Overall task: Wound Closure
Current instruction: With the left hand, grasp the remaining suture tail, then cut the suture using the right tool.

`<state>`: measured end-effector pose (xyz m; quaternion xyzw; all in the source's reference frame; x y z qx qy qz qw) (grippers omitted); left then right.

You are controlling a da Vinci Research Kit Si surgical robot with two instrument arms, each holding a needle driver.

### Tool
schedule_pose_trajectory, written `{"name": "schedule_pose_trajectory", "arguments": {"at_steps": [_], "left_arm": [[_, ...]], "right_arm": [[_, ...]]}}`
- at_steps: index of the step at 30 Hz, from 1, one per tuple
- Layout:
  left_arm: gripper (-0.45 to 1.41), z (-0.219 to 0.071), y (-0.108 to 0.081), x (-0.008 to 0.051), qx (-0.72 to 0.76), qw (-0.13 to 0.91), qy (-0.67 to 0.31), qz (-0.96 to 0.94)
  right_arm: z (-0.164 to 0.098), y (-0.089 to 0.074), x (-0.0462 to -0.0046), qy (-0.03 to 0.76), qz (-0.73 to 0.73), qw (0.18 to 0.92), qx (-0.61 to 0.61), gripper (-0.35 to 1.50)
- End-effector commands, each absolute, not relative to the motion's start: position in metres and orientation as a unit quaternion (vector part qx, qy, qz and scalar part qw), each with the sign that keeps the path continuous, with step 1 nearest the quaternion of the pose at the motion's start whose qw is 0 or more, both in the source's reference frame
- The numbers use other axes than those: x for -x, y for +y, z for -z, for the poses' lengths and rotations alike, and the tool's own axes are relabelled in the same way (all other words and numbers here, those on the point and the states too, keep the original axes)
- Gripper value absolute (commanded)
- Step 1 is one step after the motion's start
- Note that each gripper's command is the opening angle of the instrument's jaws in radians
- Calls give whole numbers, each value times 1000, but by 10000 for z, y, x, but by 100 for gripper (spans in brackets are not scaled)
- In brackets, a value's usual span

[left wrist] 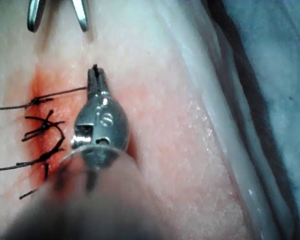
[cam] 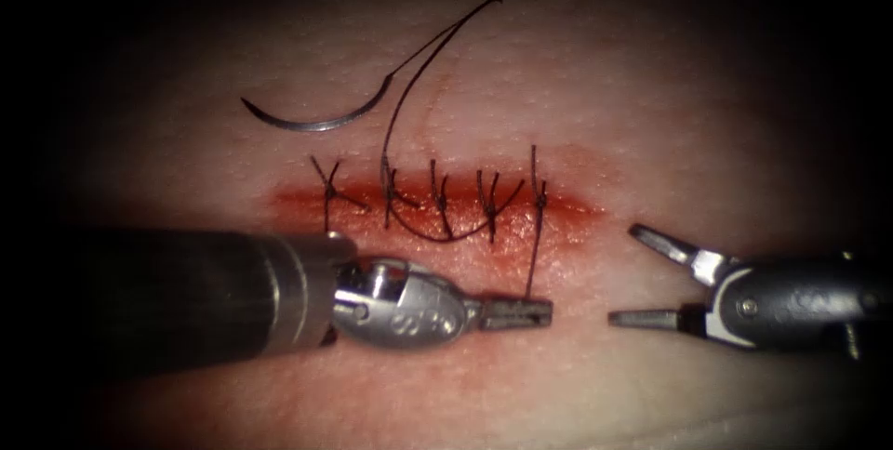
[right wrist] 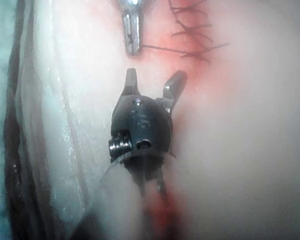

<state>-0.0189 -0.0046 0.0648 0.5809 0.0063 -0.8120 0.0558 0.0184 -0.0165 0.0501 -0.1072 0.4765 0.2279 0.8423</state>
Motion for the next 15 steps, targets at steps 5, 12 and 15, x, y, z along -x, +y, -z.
{"name": "schedule_pose_trajectory", "arguments": {"at_steps": [5,12,15], "left_arm": [[-45,-649,-38,194,-584,56,7,810],[-45,-636,-19,190,-596,46,9,801],[-45,-628,-12,187,-601,44,8,798]], "right_arm": [[-516,-162,-202,486,-198,844,109,142],[-528,-153,-224,510,-132,842,116,142],[-535,-146,-233,524,-112,834,129,142]]}}
